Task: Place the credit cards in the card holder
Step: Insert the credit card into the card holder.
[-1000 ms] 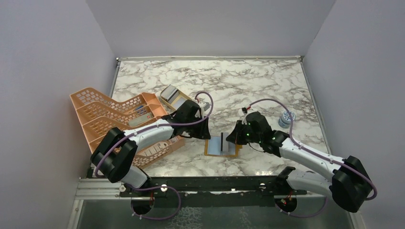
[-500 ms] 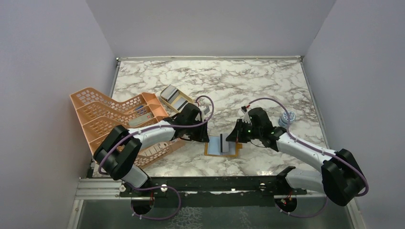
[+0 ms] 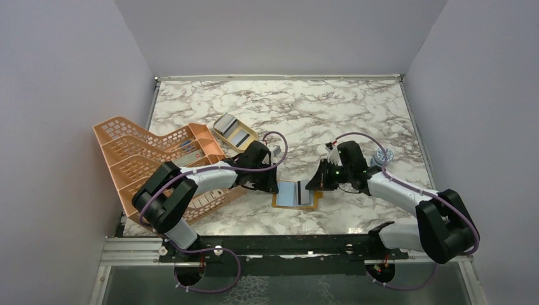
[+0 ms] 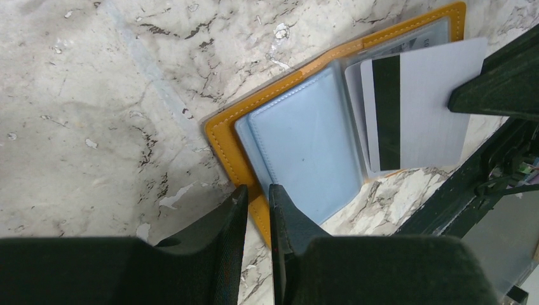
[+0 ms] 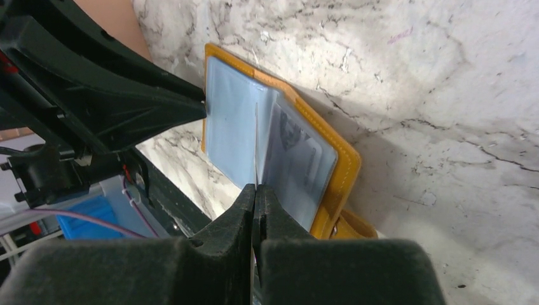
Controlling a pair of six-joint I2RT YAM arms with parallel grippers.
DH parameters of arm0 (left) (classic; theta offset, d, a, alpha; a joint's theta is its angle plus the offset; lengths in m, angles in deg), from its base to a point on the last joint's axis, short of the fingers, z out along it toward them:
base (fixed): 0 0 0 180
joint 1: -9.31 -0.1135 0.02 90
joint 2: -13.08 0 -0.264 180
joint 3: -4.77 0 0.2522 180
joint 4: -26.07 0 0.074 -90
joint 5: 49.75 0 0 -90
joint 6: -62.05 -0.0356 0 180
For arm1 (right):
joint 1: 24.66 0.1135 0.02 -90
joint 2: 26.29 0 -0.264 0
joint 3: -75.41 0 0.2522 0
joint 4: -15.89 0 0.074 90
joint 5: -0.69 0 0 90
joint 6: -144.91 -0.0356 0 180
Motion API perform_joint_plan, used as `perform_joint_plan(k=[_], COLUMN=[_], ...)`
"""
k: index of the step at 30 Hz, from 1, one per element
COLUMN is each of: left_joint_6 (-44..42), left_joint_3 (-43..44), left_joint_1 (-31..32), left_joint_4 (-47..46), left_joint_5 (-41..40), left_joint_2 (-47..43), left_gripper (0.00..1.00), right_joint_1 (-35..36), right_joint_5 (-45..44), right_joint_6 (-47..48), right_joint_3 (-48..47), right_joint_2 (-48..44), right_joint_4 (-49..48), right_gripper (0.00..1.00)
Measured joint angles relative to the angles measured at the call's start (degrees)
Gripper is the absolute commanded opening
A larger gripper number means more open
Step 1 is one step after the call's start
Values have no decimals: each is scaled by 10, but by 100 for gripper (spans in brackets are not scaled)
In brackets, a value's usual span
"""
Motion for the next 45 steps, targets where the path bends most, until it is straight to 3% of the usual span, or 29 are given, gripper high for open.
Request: perform_joint_plan(k=[22, 45], left_joint_6=[4, 55], left_joint_3=[-7, -41], left_joint_1=[7, 12], left_joint_4=[-14, -62], left_joint_5=[-1, -2], left_joint_2=[2, -10], left_gripper=[21, 21], right_joint_1=[-19, -23], right_joint_5=[66, 68], right_joint_6=[4, -24], right_joint_3=[16, 62], right_joint_2=[73, 73], right_joint_4=[-49, -126], right_gripper=[1, 1])
